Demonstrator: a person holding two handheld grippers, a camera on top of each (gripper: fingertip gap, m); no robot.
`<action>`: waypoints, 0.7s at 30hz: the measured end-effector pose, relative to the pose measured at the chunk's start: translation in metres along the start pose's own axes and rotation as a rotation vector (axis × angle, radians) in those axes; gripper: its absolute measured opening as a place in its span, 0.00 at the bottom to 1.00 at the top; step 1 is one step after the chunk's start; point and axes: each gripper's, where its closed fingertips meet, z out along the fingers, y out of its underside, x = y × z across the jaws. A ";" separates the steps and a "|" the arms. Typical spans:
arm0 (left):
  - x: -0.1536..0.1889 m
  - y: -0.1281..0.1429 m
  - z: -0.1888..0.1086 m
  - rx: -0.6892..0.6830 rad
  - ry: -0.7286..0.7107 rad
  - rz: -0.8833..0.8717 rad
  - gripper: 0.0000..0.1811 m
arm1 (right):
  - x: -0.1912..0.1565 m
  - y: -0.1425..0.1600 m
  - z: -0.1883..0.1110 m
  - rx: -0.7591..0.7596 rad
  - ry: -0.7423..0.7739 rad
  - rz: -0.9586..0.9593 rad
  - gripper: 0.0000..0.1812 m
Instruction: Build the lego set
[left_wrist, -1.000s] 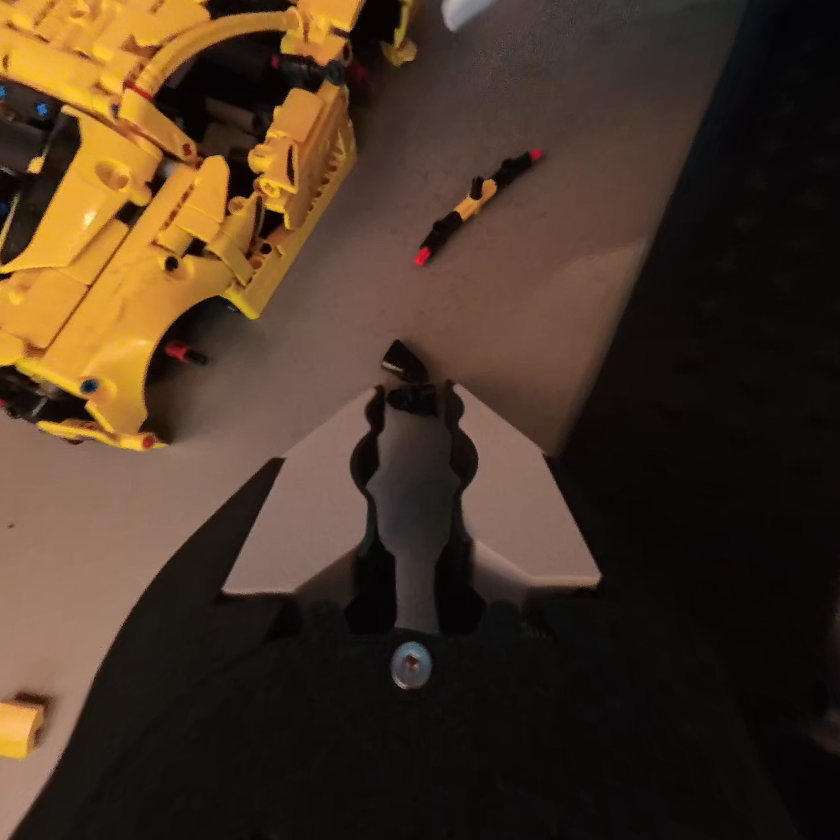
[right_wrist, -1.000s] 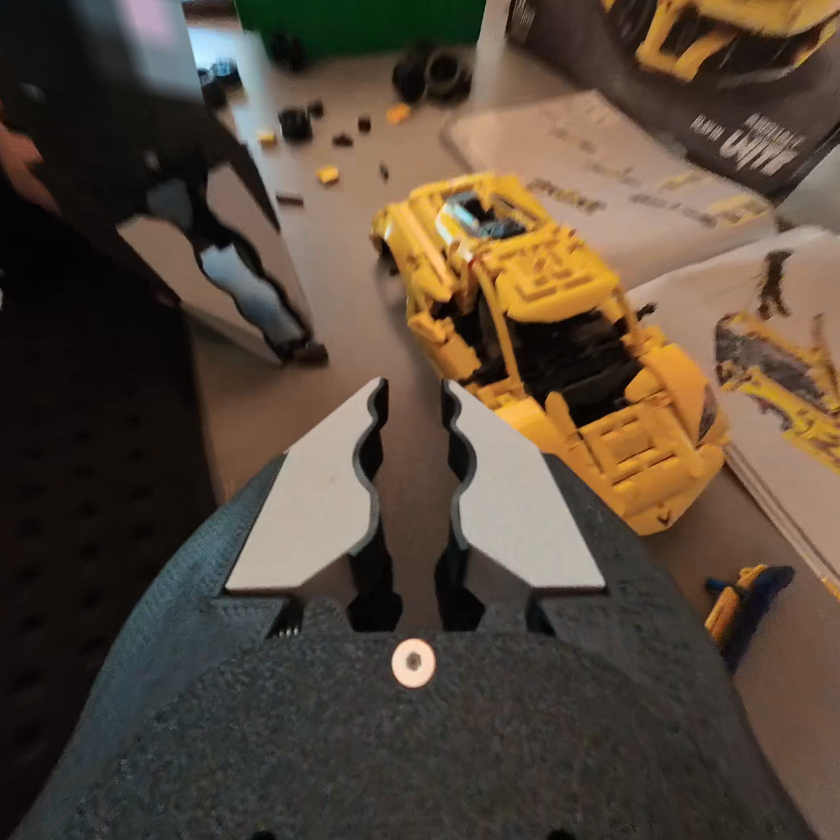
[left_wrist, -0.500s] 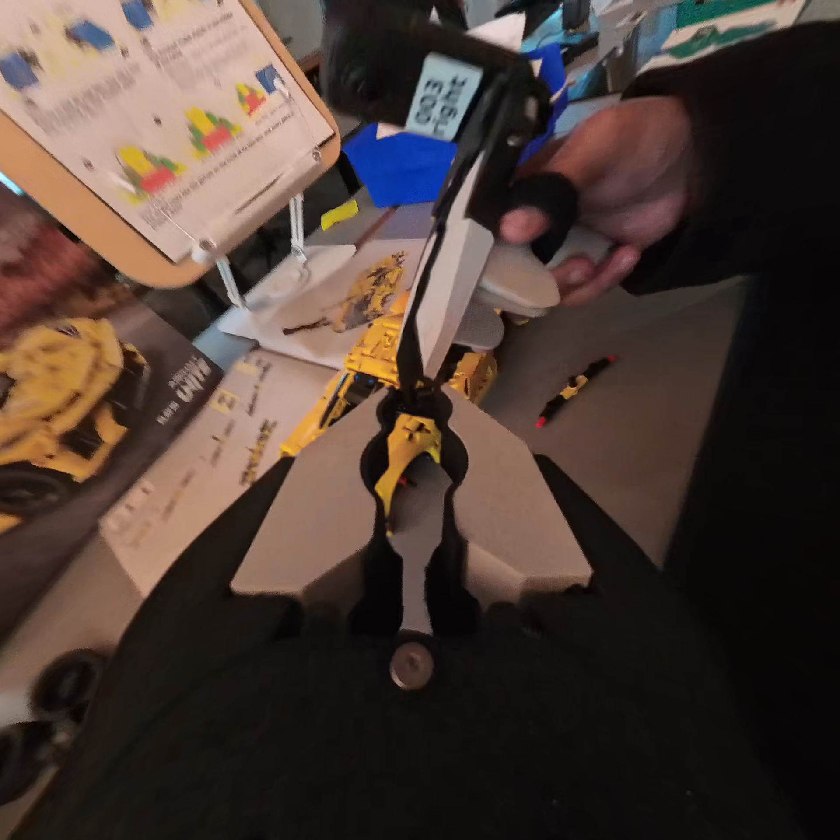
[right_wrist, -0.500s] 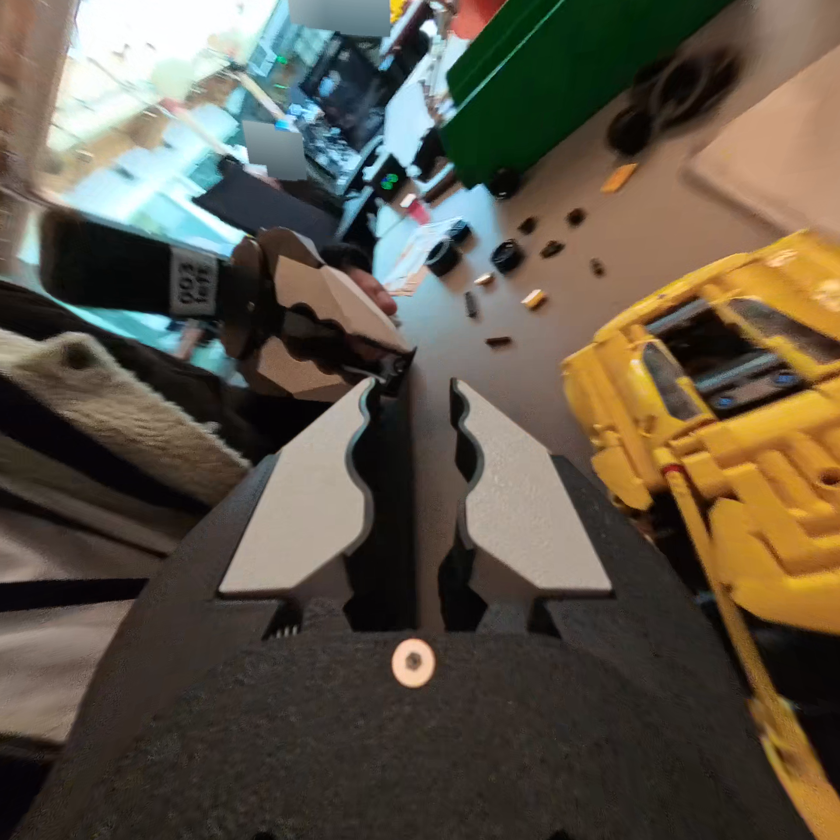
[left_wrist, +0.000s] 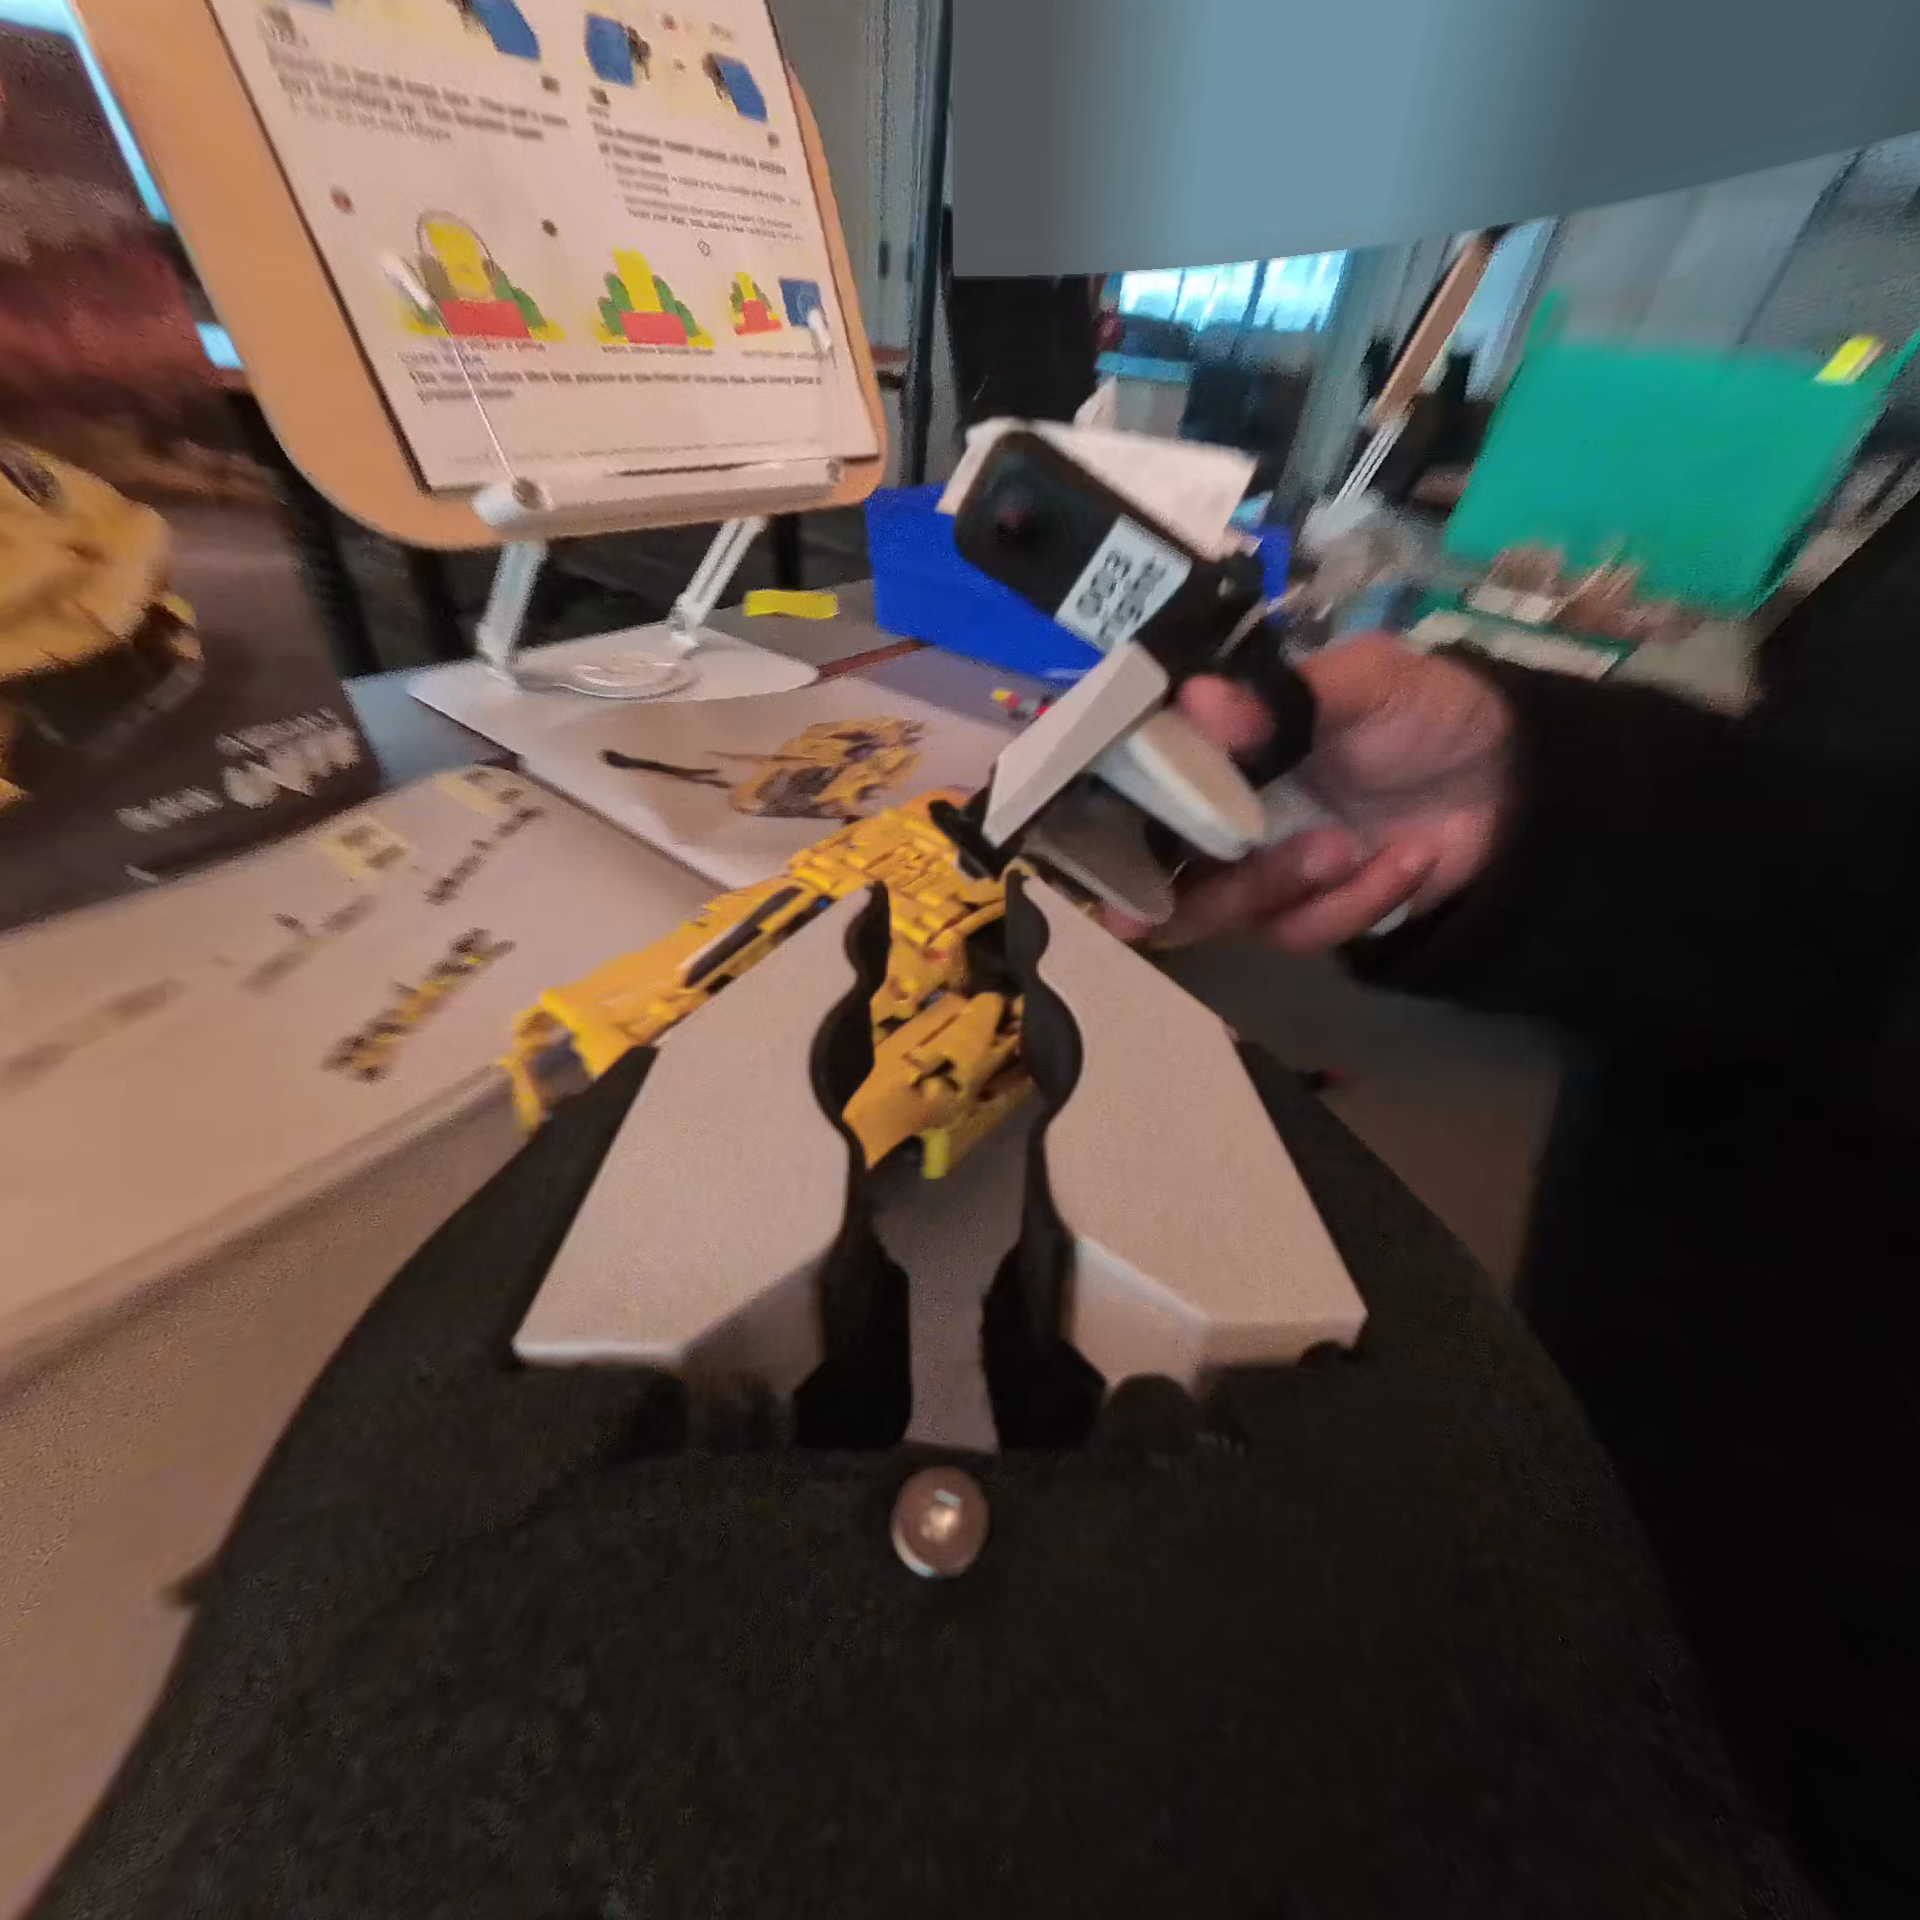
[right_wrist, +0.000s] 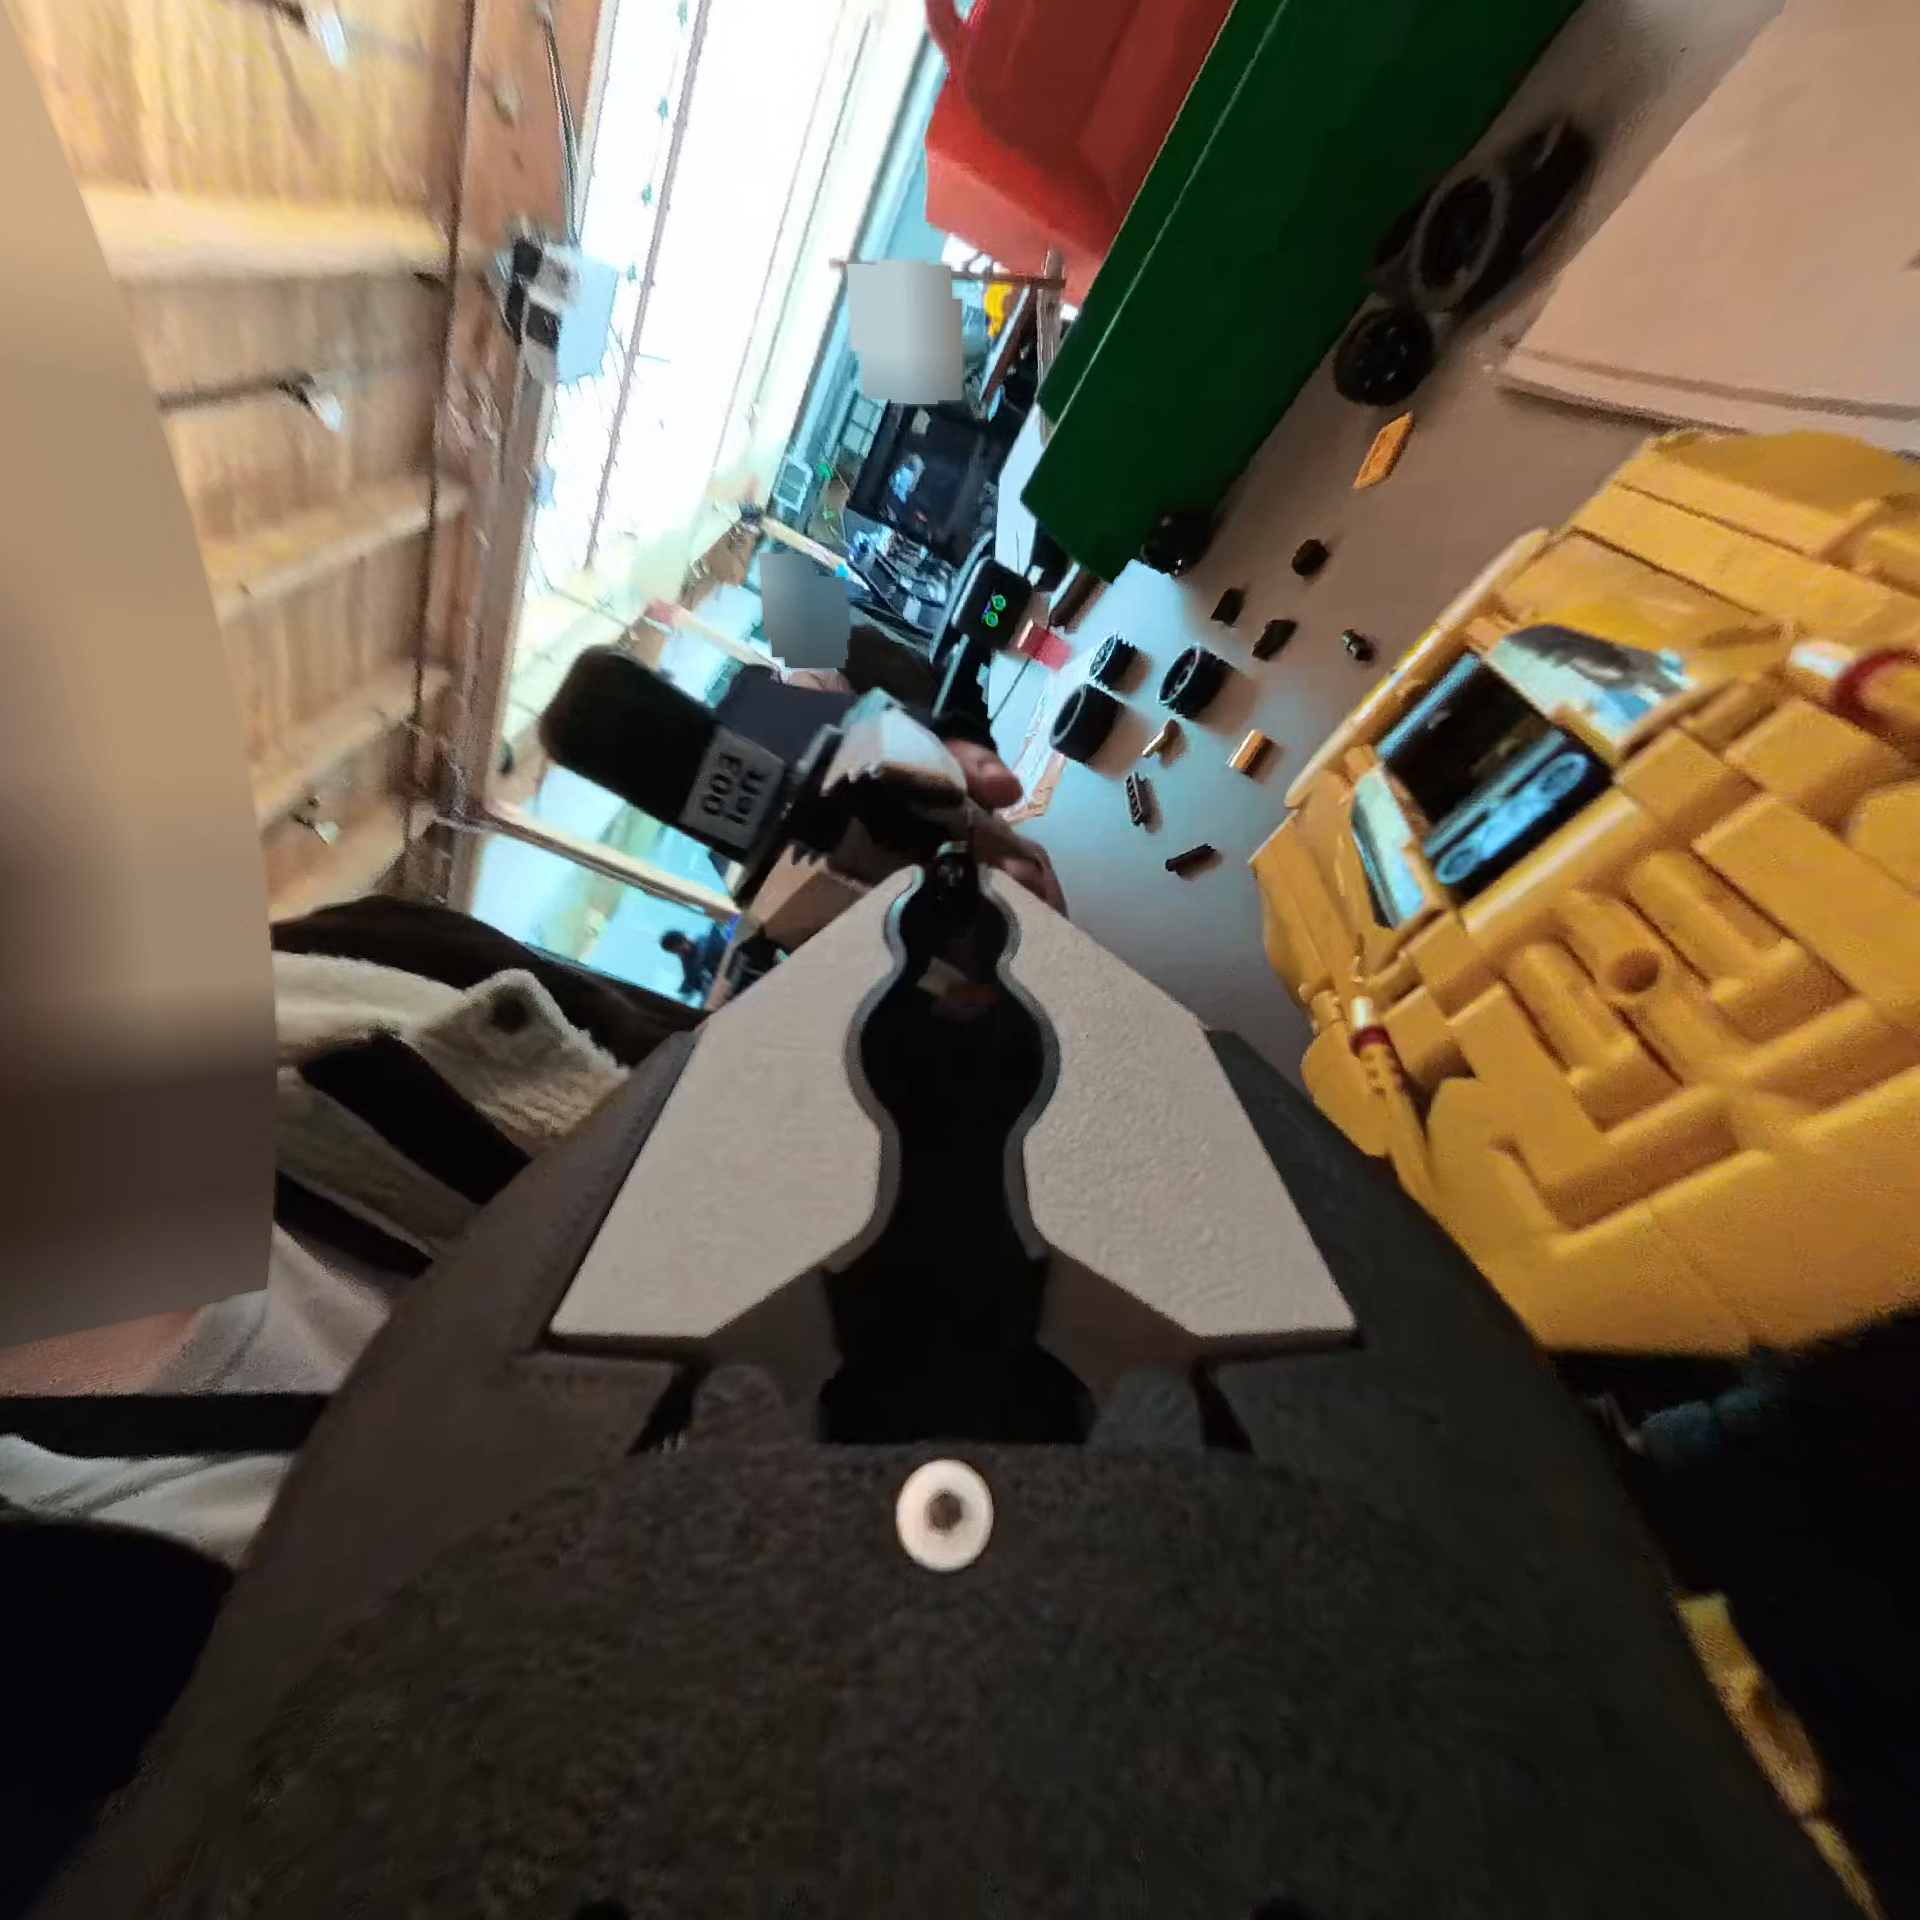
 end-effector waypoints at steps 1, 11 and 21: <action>0.006 -0.002 0.001 0.014 0.040 -0.034 0.12 | 0.001 0.001 0.000 0.008 -0.010 0.023 0.04; 0.012 0.018 0.006 -0.061 0.095 -0.046 0.11 | -0.002 0.016 0.004 -0.018 0.011 -0.002 0.04; 0.016 0.021 0.006 -0.065 0.127 -0.040 0.10 | -0.004 0.018 0.005 -0.026 0.036 -0.014 0.04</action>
